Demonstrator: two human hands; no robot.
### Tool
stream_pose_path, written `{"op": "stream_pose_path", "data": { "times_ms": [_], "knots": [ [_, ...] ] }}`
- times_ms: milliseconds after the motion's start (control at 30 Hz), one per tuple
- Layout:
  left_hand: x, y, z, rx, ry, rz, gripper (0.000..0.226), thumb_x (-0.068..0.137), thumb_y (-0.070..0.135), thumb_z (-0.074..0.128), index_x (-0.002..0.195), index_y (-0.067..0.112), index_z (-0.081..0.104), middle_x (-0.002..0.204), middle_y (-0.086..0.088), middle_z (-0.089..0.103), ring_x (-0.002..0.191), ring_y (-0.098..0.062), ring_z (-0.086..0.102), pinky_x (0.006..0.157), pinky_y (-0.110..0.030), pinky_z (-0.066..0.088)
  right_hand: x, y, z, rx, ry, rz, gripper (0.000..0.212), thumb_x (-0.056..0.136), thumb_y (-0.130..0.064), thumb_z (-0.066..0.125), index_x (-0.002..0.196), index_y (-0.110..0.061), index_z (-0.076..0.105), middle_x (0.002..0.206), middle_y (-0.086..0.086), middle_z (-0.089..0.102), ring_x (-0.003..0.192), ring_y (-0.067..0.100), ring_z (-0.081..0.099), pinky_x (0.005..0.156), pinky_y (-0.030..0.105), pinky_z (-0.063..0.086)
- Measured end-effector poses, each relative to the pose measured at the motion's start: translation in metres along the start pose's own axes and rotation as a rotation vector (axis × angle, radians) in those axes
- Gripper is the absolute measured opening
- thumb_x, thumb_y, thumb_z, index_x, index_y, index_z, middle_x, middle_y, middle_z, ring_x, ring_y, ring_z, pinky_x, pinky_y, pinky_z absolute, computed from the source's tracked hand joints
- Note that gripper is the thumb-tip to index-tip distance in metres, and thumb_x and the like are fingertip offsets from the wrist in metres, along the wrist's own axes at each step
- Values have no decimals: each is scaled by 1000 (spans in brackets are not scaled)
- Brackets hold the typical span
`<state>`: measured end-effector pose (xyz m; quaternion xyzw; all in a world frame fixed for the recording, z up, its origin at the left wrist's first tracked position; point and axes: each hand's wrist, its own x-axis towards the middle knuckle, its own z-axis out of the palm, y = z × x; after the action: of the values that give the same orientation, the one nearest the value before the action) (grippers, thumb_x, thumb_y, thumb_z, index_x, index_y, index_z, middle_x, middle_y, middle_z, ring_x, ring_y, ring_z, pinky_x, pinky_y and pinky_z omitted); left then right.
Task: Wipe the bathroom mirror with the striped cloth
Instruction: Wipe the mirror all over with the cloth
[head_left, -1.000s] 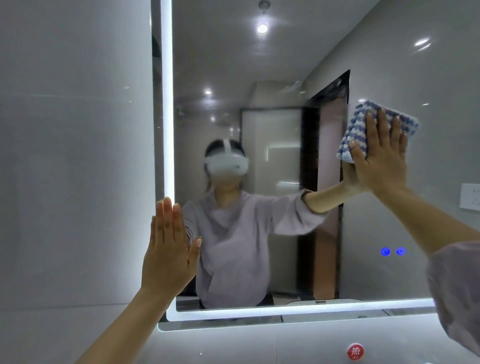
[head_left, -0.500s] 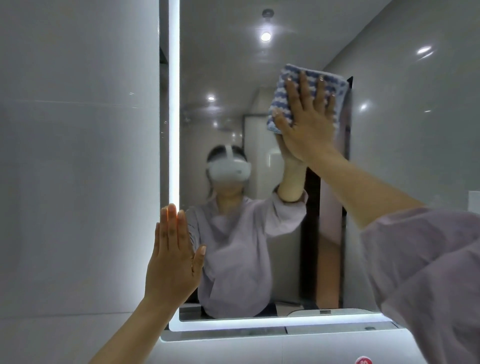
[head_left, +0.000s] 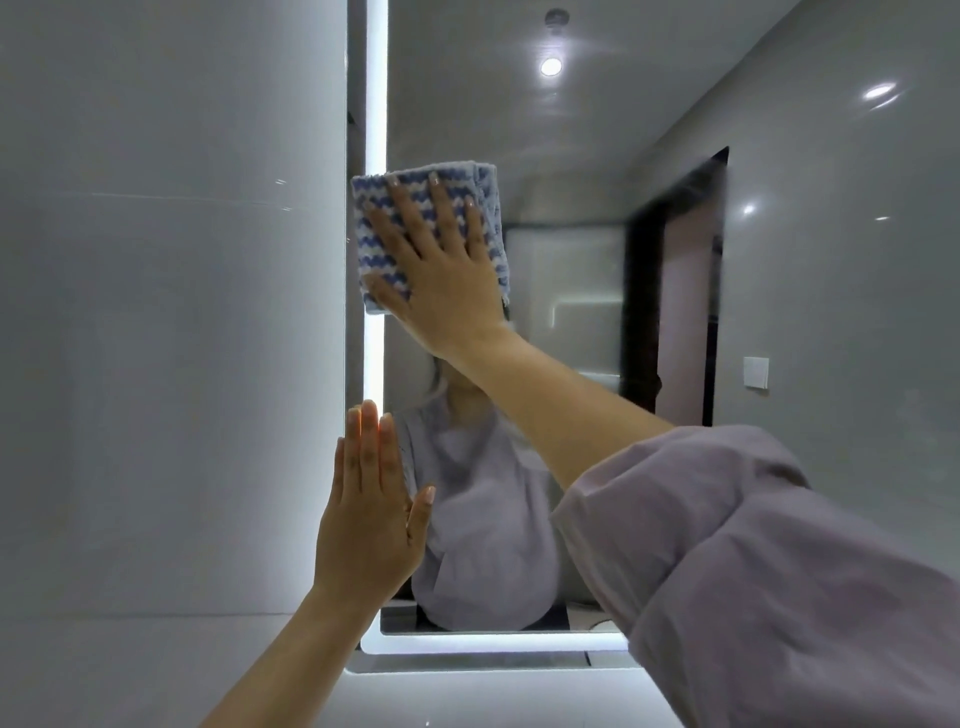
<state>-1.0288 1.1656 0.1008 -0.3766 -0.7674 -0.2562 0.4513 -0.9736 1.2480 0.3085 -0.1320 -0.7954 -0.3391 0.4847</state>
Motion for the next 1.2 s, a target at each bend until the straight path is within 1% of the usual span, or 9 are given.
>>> {"op": "stream_pose_path", "data": {
  "times_ms": [200, 333, 400, 600, 700, 900, 967, 1067, 1200],
  "knots": [
    [-1, -2, 1, -11, -1, 21, 77, 94, 52, 25, 150, 2, 7, 160, -14, -1, 149, -28, -2, 121, -34, 1, -2, 17, -3, -13, -17, -50, 72, 95, -63, 22, 154, -25, 2, 162, 1, -2, 148, 31, -6, 119, 46, -8],
    [-1, -2, 1, -44, 3, 17, 77, 93, 52, 26, 150, 2, 9, 160, -14, 1, 149, -29, 0, 121, -42, 14, -8, 49, -5, -31, 19, -15, 70, 95, -62, 22, 154, -28, 5, 162, -2, 1, 148, 29, -4, 117, 44, -10],
    [-1, -1, 0, -61, 2, 16, 77, 93, 52, 24, 149, 2, 9, 160, -15, 2, 148, -30, 2, 119, -44, 17, -14, 71, -7, -27, 42, 14, 69, 95, -62, 21, 154, -28, 6, 162, -1, 3, 148, 28, -3, 117, 42, -10],
    [-2, 0, -1, -67, 4, 26, 77, 93, 52, 24, 149, 0, 12, 159, -16, 4, 148, -32, 4, 118, -46, 20, -40, 157, -10, -57, 34, 167, 70, 95, -64, 14, 153, -30, -5, 162, -2, -6, 148, 27, -7, 119, 45, -5],
    [-2, 0, -1, -68, 5, 27, 77, 93, 51, 26, 149, -1, 12, 159, -17, 5, 148, -33, 6, 118, -48, 22, -60, 195, -11, -57, 29, 245, 70, 94, -65, 13, 152, -31, -6, 162, -1, -6, 148, 28, -8, 120, 48, -1],
    [-2, 1, -2, -64, 0, 30, 77, 93, 50, 24, 148, -2, 11, 159, -18, 4, 148, -33, 5, 118, -47, 21, -99, 256, -12, -27, -17, 425, 71, 93, -64, 11, 151, -30, -12, 161, 1, -11, 147, 26, -13, 119, 44, -7],
    [-3, 1, -2, -64, -4, 26, 77, 93, 50, 24, 148, -2, 12, 159, -18, 3, 148, -33, 4, 118, -47, 21, -107, 266, -13, -10, -18, 484, 71, 92, -64, 11, 151, -31, -11, 161, -2, -11, 147, 24, -13, 119, 43, -6],
    [-3, 0, -1, -64, -4, 28, 77, 93, 50, 24, 148, -1, 10, 159, -17, 2, 148, -33, 3, 118, -47, 20, -109, 269, -13, 9, -10, 508, 70, 92, -62, 13, 152, -31, -8, 162, -3, -10, 148, 24, -12, 119, 43, -5],
    [-3, -1, -1, -58, -6, 31, 77, 94, 51, 22, 149, -1, 7, 159, -17, -2, 148, -32, 0, 120, -44, 14, -103, 260, -11, 28, 14, 577, 69, 92, -62, 12, 152, -32, -5, 162, -3, -7, 148, 25, -9, 120, 45, -4]
  ]
}}
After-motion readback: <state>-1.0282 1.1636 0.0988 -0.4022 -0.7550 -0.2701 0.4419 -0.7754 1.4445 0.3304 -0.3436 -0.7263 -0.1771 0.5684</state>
